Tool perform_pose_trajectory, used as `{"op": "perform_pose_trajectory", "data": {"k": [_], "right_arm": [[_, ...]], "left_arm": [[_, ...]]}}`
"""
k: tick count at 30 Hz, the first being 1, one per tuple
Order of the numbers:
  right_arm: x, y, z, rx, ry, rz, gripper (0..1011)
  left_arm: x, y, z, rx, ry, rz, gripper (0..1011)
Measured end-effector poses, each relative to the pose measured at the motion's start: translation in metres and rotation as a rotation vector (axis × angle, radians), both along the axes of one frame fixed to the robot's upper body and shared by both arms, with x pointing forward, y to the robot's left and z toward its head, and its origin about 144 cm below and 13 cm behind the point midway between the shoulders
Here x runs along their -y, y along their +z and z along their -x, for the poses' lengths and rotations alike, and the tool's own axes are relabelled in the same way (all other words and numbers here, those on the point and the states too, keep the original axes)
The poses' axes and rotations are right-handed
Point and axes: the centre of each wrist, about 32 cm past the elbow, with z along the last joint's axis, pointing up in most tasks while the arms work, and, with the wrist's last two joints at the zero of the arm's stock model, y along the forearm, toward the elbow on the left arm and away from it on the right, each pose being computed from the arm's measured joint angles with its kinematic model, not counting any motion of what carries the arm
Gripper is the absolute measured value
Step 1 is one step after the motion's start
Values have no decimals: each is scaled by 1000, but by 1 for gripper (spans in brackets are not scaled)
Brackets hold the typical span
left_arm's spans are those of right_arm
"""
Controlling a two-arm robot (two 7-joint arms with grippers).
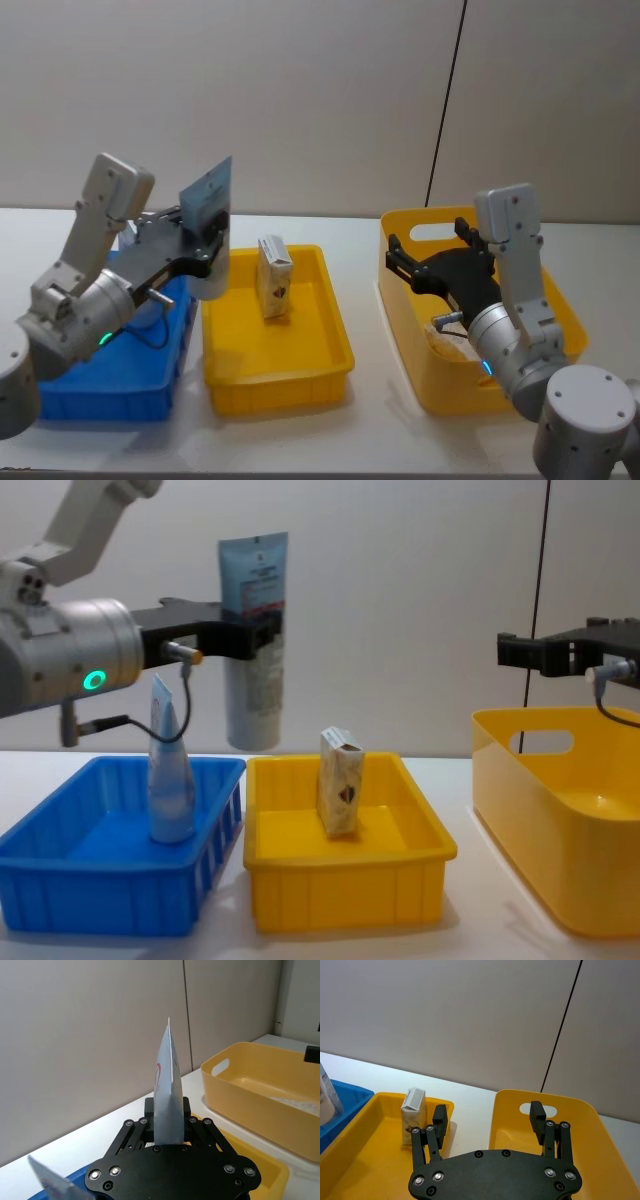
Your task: Bimanual collaborative sorting of washing and personal care products
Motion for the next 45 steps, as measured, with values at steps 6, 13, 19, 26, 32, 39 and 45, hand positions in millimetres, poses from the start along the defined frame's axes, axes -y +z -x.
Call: {"op": "perform_pose_trajectory", "data": {"k": [6,13,19,26,32,39,45], "right_arm": [[0,0,0,0,0,0,1004],[0,0,0,0,0,0,1004],[0,0,0,-5,8,-1,1004],[1,0,0,-26,38,0,1004],[3,0,-1,-49,94,9,1004],[5,1,-3,-77,174,21,1004],[5,2,-6,-101,262,40,1004]], "left_arm": [[12,2,-7,-23,-37,5,242],[23,3,-15,-37,-78,21,242],[28,4,-18,-42,-101,30,242],[32,4,-21,-45,-117,37,242],[34,5,-22,-46,-124,40,242],[35,5,-23,-47,-130,42,242],[36,5,-24,-47,-132,43,242]]}}
